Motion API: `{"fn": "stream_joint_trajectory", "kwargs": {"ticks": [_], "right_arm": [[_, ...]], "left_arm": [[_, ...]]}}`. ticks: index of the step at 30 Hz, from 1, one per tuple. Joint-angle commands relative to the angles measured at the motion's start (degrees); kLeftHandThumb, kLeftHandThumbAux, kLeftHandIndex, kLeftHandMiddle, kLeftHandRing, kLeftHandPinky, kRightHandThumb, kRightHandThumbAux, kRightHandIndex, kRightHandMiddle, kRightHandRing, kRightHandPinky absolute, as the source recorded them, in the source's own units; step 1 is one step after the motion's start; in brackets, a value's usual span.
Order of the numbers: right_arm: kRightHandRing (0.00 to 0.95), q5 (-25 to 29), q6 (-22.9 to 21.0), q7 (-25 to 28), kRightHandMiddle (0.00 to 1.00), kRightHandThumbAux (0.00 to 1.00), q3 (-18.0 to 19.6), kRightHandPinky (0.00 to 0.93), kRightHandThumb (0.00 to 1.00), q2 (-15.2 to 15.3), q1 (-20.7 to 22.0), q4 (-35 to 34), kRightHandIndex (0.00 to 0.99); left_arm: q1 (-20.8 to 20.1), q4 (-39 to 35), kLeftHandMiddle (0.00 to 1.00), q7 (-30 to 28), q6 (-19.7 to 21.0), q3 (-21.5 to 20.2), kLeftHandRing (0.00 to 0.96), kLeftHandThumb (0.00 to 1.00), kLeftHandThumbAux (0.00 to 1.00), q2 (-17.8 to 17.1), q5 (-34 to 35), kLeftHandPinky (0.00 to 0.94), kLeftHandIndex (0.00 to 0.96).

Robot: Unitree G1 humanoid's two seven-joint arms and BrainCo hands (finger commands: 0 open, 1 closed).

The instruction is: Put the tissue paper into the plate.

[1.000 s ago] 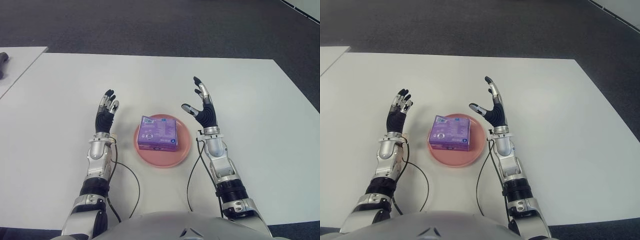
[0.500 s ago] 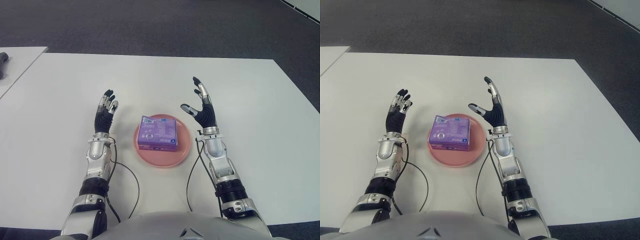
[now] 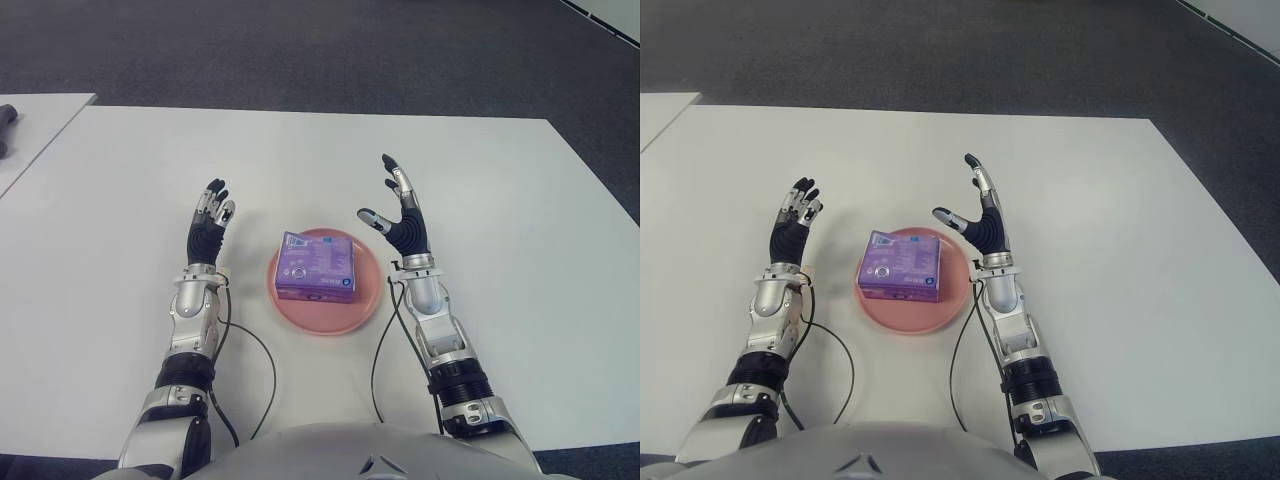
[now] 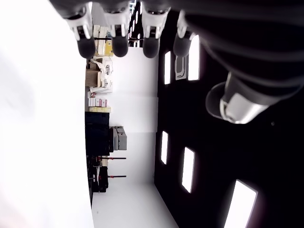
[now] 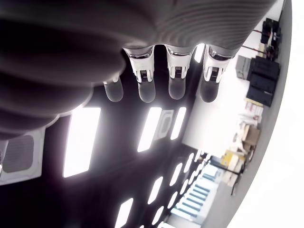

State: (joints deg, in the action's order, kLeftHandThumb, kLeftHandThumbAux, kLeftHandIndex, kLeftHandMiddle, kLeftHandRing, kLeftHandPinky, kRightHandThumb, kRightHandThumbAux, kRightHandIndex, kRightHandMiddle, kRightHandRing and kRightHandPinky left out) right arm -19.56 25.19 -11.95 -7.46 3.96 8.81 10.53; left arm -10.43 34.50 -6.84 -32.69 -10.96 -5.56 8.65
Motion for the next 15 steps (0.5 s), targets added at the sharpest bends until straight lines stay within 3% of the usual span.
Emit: {"fn": "stream_joint_trajectory", "kwargs": {"ticks": [1, 13, 15], "right_arm": [[0.000, -0.6, -1.2, -0.4, 0.000, 0.394, -0.1, 0.000, 0.022, -0.3, -0.2, 0.6, 0.000], [0.000, -0.7, -1.0, -0.5, 0.000, 0.394, -0.1, 0.000, 0.022, -0.3, -0.2, 0.7, 0.000], [0.000, 1.5, -0.7, -4.1, 0.000, 0.415, 3.3, 0.000, 0.025, -1.0, 2.0, 8.5, 0.000]], "left_arm": [[-1.0, 1.5, 0.000, -1.2, -1.2, -0.5, 0.000, 0.010, 0.507, -0.5, 0.6, 0.000, 0.000], [-1.4, 1.4, 0.000, -1.4, -2.4, -0.3, 0.000, 0.012, 0.502, -0.3, 1.1, 0.000, 0.000], [-1.4, 1.3, 0.000, -1.4, -2.5, -0.4, 0.000, 0.014, 0.500, -0.2, 1.1, 0.000, 0.000]]}}
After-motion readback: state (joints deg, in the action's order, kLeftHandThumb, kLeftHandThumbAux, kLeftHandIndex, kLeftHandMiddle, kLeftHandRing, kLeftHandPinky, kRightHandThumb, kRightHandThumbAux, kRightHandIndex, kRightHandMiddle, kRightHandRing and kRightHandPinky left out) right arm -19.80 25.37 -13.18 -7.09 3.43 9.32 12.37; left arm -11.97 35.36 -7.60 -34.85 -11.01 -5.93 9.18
